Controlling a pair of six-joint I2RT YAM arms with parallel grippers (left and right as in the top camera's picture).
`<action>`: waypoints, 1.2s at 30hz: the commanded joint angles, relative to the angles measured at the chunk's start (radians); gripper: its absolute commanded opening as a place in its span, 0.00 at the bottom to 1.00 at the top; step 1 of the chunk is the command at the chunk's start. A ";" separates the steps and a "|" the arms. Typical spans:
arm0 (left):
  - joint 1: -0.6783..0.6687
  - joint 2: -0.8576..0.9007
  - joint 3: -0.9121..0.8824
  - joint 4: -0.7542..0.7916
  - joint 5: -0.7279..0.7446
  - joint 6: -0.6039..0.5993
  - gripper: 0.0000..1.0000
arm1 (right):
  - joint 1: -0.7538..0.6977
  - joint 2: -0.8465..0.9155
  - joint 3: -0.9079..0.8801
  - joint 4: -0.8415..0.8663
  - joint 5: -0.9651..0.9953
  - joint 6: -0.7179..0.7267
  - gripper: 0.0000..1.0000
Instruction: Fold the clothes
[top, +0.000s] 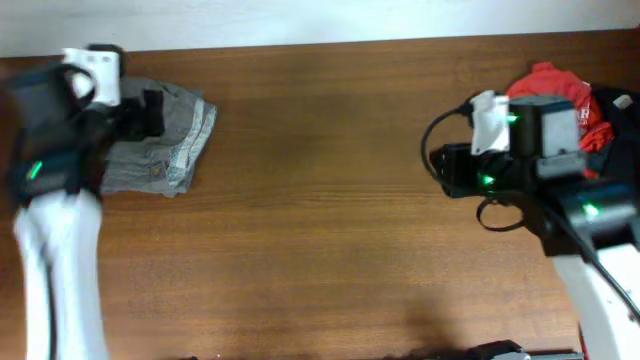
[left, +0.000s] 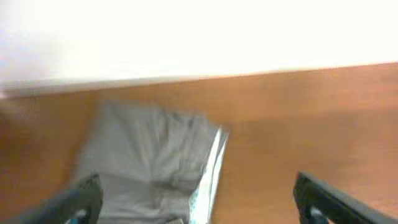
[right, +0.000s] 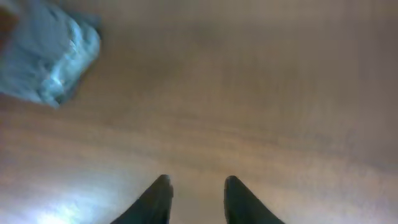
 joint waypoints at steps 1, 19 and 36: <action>-0.002 -0.248 0.045 -0.060 0.032 0.047 0.99 | 0.001 -0.096 0.104 0.035 -0.006 -0.100 0.67; -0.002 -0.611 0.045 -0.262 0.042 0.046 0.99 | 0.001 -0.389 0.145 -0.021 -0.103 -0.095 0.99; -0.002 -0.611 0.045 -0.291 0.042 0.046 0.99 | -0.095 -0.552 -0.099 0.107 0.040 -0.312 0.99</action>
